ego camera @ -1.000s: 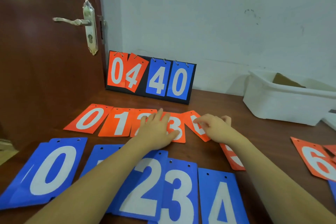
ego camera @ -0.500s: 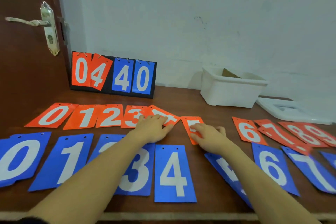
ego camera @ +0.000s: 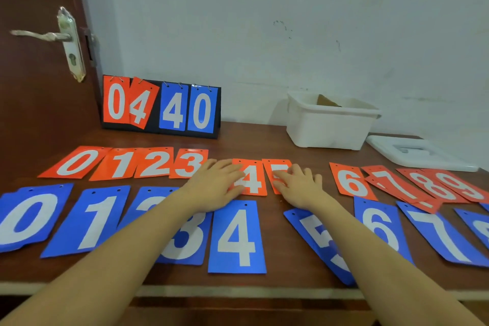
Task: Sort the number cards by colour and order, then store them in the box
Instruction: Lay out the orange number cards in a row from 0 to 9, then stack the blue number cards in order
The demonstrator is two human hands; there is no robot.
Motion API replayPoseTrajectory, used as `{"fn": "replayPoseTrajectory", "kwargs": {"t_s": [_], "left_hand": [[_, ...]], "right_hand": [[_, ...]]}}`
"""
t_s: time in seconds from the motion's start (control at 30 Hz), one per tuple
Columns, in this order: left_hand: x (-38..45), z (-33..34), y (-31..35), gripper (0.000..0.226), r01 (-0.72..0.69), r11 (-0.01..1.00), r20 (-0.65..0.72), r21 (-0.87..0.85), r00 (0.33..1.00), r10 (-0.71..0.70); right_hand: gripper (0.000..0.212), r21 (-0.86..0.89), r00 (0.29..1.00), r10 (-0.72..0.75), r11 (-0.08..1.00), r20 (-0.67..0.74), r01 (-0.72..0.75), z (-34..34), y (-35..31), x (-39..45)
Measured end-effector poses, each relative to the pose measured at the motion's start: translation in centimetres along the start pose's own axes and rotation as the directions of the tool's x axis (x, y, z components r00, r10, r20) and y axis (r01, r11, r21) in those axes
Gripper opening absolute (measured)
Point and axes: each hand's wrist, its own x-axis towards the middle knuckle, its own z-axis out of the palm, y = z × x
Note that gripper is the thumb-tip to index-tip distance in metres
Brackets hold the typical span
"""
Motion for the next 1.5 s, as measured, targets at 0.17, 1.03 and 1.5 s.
{"fn": "replayPoseTrajectory", "kwargs": {"t_s": [0.17, 1.03, 1.5], "left_hand": [[-3.3, -1.4, 0.4, 0.046, 0.179, 0.984, -0.137, 0.008, 0.975, -0.176], [-19.9, -5.2, -18.5, 0.046, 0.785, 0.603, 0.026, -0.141, 0.611, -0.791], [-25.0, -5.6, -20.7, 0.068, 0.800, 0.597, 0.313, -0.060, 0.583, -0.749]], "right_hand": [[0.039, 0.069, 0.969, -0.141, 0.985, -0.204, 0.157, -0.1, -2.4, -2.1], [0.034, 0.422, 0.866, -0.495, 0.802, 0.072, 0.423, -0.7, -34.7, 1.7], [0.066, 0.279, 0.884, -0.349, 0.922, 0.309, 0.267, -0.3, -39.9, 0.4]]}}
